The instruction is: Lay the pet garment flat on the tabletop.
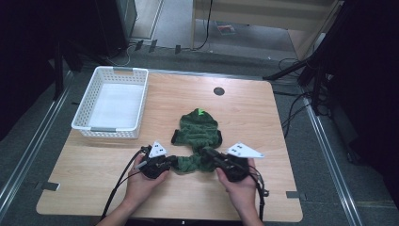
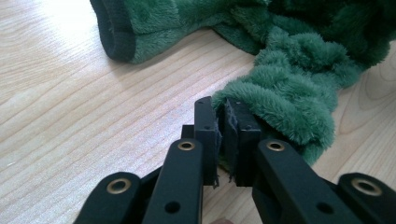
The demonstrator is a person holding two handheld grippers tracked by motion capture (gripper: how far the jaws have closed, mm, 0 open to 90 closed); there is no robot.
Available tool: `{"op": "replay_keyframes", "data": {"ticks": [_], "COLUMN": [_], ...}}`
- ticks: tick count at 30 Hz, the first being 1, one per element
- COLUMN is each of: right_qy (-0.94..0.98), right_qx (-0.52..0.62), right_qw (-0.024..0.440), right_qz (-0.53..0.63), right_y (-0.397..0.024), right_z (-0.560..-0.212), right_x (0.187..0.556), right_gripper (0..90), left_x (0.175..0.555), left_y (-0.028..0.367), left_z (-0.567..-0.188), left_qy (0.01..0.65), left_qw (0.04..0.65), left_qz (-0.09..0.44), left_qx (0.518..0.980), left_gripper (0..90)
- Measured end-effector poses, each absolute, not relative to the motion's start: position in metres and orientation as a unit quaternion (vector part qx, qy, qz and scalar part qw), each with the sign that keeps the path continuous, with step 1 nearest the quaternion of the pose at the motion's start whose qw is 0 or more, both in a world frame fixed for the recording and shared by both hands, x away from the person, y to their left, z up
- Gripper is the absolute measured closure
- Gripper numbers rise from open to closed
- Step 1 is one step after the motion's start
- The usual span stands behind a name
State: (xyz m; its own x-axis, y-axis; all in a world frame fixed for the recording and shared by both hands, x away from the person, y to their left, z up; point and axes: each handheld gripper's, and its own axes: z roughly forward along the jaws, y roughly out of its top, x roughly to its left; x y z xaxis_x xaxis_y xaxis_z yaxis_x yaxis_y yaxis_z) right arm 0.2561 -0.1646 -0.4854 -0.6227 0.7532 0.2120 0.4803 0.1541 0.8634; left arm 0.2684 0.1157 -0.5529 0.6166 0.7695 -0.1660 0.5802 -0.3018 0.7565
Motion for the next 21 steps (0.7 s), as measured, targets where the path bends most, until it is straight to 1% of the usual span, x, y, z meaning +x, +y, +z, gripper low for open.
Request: {"op": "replay_keyframes", "data": {"ticks": [3, 5, 8, 11, 13, 14, 15, 17, 19, 20, 21], "right_qy": [0.725, 0.715, 0.681, 0.673, 0.677, 0.673, 0.673, 0.658, 0.646, 0.661, 0.661], "right_qx": [0.45, 0.481, 0.542, 0.58, 0.59, 0.594, 0.594, 0.589, 0.575, 0.547, 0.547], "right_qw": [0.154, 0.153, 0.109, 0.092, 0.086, 0.103, 0.103, 0.122, 0.158, 0.17, 0.17], "right_qz": [0.498, 0.484, 0.479, 0.45, 0.432, 0.43, 0.43, 0.452, 0.477, 0.484, 0.484], "right_y": [-0.194, -0.214, -0.246, -0.261, -0.266, -0.267, -0.267, -0.269, -0.266, -0.25, -0.25], "right_z": [-0.486, -0.491, -0.509, -0.524, -0.529, -0.525, -0.525, -0.517, -0.502, -0.495, -0.495], "right_x": [0.259, 0.262, 0.268, 0.271, 0.272, 0.271, 0.271, 0.269, 0.265, 0.265, 0.265], "right_gripper": [83.9, 83.9, 84.0, 83.4, 78.0, 60.4, 60.4, 55.0, 55.5, 55.3, 55.3], "left_x": [0.268, 0.268, 0.271, 0.276, 0.277, 0.276, 0.276, 0.275, 0.275, 0.275, 0.276], "left_y": [0.117, 0.117, 0.119, 0.126, 0.128, 0.129, 0.13, 0.134, 0.135, 0.132, 0.127], "left_z": [-0.553, -0.553, -0.552, -0.552, -0.552, -0.551, -0.55, -0.545, -0.537, -0.534, -0.532], "left_qy": [0.423, 0.424, 0.433, 0.45, 0.454, 0.457, 0.458, 0.463, 0.469, 0.469, 0.466], "left_qw": [0.411, 0.409, 0.411, 0.414, 0.417, 0.422, 0.427, 0.447, 0.47, 0.477, 0.479], "left_qz": [0.117, 0.123, 0.113, 0.098, 0.089, 0.09, 0.09, 0.098, 0.101, 0.101, 0.1], "left_qx": [0.799, 0.799, 0.794, 0.785, 0.782, 0.778, 0.774, 0.759, 0.741, 0.736, 0.737], "left_gripper": [86.8, 87.2, 87.4, 87.5, 87.3, 82.9, 82.9, 75.9, 69.3, 63.7, 63.7]}}
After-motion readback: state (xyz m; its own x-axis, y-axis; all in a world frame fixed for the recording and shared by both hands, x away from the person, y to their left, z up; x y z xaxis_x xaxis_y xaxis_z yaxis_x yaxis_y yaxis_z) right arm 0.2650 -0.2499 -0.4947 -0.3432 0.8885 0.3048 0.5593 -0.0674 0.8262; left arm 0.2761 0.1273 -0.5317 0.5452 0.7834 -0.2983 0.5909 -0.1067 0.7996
